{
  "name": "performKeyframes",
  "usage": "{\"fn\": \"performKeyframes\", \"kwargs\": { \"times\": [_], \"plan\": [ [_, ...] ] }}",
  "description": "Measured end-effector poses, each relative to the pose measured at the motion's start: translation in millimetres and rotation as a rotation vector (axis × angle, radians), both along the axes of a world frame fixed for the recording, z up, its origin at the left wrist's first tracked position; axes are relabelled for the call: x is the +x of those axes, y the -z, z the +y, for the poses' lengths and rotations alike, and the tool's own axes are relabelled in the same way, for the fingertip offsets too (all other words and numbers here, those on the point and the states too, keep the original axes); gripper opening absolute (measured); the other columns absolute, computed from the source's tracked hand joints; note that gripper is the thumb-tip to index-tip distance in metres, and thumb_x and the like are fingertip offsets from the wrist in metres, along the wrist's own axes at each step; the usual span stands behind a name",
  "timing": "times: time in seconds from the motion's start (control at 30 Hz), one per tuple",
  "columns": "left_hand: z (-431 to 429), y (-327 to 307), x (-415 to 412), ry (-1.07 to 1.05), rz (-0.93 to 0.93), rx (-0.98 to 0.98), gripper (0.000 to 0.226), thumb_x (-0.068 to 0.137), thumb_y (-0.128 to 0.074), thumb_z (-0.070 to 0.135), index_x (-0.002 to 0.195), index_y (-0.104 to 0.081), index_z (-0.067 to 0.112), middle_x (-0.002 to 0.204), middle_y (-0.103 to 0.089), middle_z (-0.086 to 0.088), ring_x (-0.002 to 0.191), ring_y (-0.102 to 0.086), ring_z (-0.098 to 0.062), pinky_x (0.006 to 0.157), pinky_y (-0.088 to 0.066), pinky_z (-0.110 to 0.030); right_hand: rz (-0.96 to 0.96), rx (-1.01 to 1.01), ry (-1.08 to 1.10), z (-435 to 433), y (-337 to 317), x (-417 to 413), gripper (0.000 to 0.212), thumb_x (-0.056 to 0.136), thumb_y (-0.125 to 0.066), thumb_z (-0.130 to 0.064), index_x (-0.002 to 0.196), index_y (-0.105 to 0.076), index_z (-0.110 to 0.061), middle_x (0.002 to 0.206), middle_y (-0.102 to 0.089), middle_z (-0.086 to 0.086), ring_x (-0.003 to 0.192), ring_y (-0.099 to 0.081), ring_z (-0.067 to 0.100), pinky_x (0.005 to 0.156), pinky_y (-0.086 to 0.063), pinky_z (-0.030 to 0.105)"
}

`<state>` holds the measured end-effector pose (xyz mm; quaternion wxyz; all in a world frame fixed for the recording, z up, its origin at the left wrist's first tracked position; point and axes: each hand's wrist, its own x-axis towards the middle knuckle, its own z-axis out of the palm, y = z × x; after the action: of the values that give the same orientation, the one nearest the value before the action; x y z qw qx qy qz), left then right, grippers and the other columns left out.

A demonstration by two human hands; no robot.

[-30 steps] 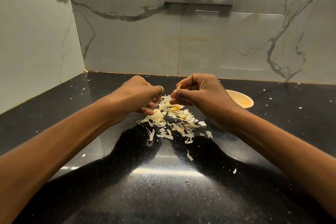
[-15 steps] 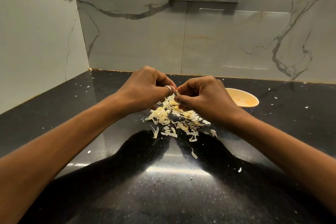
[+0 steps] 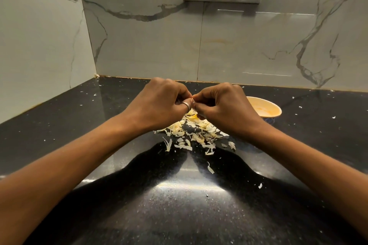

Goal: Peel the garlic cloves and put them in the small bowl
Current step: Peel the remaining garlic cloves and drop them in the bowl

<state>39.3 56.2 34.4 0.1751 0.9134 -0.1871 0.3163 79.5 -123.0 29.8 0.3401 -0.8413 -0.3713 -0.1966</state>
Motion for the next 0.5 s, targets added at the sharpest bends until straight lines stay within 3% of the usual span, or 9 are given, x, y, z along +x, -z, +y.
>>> {"fn": "performKeyframes", "kwargs": {
  "times": [0.23,0.4,0.5],
  "plan": [
    [1.8,2.0,0.1,0.011,-0.047,0.052,0.029,0.087,-0.058,0.037,0.092,-0.077,0.016,0.078,-0.07,0.004,0.065,-0.059,-0.009,0.062,-0.054,-0.031,-0.001,-0.014,-0.003,-0.8,1.7,2.1,0.013,0.092,-0.072,-0.015,0.101,-0.081,-0.017,0.073,-0.074,-0.003,0.067,-0.068,0.016,0.066,-0.056,0.037],
    [-0.4,3.0,-1.5,0.01,-0.05,0.022,0.023,0.087,-0.061,0.029,0.086,-0.078,0.014,0.071,-0.068,0.004,0.061,-0.056,-0.007,0.06,-0.043,-0.021,-0.074,-0.044,0.01,1.4,5.9,3.2,0.016,0.09,-0.072,-0.011,0.102,-0.081,-0.016,0.084,-0.078,0.003,0.072,-0.069,0.017,0.068,-0.058,0.039],
    [-2.4,3.2,-2.1,-0.021,-0.015,-0.044,0.012,0.088,-0.069,0.02,0.086,-0.079,0.014,0.062,-0.06,0.013,0.057,-0.054,0.0,0.057,-0.034,-0.011,-0.097,-0.063,0.019,2.7,8.5,4.6,0.016,0.09,-0.071,-0.012,0.103,-0.081,-0.016,0.085,-0.077,0.004,0.073,-0.068,0.019,0.067,-0.058,0.041]
  ]
}}
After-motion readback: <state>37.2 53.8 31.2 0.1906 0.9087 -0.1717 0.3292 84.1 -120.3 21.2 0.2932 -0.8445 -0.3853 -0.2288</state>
